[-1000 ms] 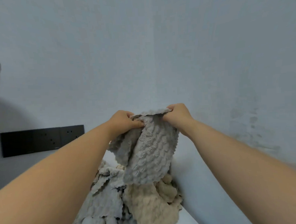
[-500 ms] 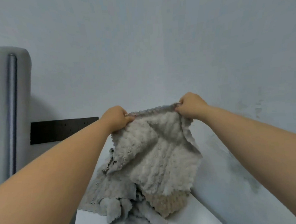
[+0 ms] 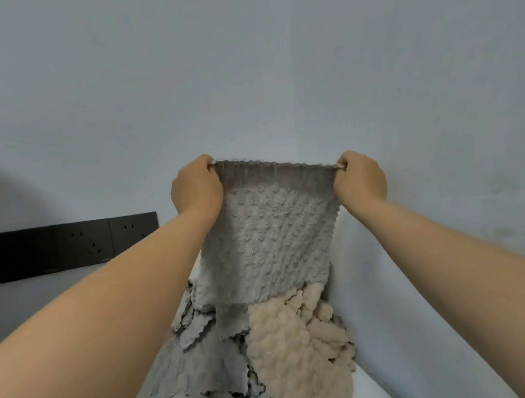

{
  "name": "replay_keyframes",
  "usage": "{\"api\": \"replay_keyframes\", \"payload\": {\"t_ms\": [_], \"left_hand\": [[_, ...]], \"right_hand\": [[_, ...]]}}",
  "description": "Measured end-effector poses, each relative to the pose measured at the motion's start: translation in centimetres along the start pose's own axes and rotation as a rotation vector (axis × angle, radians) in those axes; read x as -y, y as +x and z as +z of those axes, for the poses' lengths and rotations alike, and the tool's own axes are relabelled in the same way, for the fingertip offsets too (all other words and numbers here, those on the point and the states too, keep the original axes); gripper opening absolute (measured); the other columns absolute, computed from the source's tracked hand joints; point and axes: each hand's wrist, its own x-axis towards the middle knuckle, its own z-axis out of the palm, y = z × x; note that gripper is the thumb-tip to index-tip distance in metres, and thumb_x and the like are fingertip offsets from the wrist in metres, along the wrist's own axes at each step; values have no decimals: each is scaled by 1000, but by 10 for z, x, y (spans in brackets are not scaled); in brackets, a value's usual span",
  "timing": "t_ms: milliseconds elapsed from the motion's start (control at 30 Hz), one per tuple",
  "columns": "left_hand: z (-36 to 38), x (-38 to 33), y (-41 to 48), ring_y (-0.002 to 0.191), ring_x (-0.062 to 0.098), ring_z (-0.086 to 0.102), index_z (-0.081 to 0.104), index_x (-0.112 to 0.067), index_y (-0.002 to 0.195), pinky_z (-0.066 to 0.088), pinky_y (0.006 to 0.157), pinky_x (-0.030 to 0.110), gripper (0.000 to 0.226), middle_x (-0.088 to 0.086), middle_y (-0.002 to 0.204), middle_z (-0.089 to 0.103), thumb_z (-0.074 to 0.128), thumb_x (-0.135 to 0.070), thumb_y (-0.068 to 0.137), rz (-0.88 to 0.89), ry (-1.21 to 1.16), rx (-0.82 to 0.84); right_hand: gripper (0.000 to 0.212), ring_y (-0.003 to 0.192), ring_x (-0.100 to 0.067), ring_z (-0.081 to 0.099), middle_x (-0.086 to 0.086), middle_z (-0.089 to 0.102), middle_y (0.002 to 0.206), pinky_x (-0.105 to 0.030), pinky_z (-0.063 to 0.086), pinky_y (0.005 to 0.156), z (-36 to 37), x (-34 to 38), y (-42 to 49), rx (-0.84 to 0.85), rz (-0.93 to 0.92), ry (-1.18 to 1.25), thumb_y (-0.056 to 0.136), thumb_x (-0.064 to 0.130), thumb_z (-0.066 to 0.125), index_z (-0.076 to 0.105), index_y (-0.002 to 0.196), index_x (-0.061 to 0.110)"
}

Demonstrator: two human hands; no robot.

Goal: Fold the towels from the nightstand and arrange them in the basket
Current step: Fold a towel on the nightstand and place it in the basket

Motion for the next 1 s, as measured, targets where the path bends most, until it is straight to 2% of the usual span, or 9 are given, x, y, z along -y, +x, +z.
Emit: {"api": "replay_keyframes", "payload": {"t_ms": [100, 200, 333, 533, 700, 767, 867, 933, 1000], "left_hand": [[-3, 9, -18, 73, 22, 49, 65, -12, 98, 39, 61, 32, 27, 1, 82, 61, 38, -12, 98, 150, -25, 10], [-10, 26, -38, 66, 24, 48, 61, -10, 81, 32, 55, 30, 24, 1, 66, 53, 43, -12, 98, 173, -45, 223], [-30, 33, -50, 57, 21, 37, 50, -7, 60, 28, 54, 27, 38, 8, 57, 42, 51, -16, 96, 50, -87, 548], [-61, 17, -34, 44, 15, 30, 46, -9, 64, 26, 41, 21, 35, 5, 57, 35, 58, -22, 94, -223, -357, 641], [-75, 20, -28, 31, 6, 28, 44, -12, 72, 21, 29, 14, 29, 0, 57, 36, 50, -21, 99, -492, -156, 1080], [-70, 20, -30, 33, 7, 45, 48, -9, 77, 36, 30, 15, 24, 3, 62, 45, 52, -20, 98, -517, -175, 922], [-55, 21, -31, 63, 21, 61, 54, -5, 82, 57, 59, 29, 19, 11, 81, 59, 53, -17, 96, -387, -286, 530], [-54, 18, -28, 65, 24, 53, 54, -5, 73, 52, 65, 33, 29, 15, 78, 57, 49, -19, 97, -227, -236, 381], [-62, 14, -25, 60, 19, 43, 51, -5, 71, 39, 59, 28, 32, 10, 67, 49, 44, -19, 99, -89, -235, 222]], "right_hand": [[22, 96, -29, 51, -9, 61, 95, -30, 34, 69, 1, -21, -23, -56, -55, 77, 86, -1, 43, 63, 94, 6], [18, 95, -28, 52, -9, 61, 90, -30, 35, 70, -1, -47, -55, 44, -56, 114, 87, 0, 46, 64, 89, 6], [16, 75, -26, 50, -7, 57, 76, -30, 32, 60, -13, -56, -77, 186, 21, 139, 85, 1, 47, 60, 78, 6], [26, 54, -21, 35, -9, 37, 58, -26, 26, 52, -49, -37, -66, 153, 165, 440, 86, 11, 60, 47, 64, 5], [34, 28, -12, 35, -6, 39, 50, -17, 28, 35, -66, -23, -61, 601, 476, 335, 91, 10, 62, 44, 62, 10], [23, 28, -8, 44, -7, 49, 54, -16, 36, 33, -63, -17, -66, 757, 532, 266, 94, 10, 58, 51, 72, 7], [20, 43, -14, 63, -16, 59, 77, -23, 54, 45, -51, -7, -64, 605, 525, 453, 95, 5, 53, 51, 75, 4], [31, 62, -25, 64, -13, 54, 76, -35, 58, 62, -48, 2, -53, 395, 395, 455, 93, 5, 53, 45, 64, 10], [37, 68, -23, 49, -9, 43, 64, -32, 44, 56, -57, 11, -42, 179, 220, 344, 91, 9, 54, 38, 58, 12]]}}
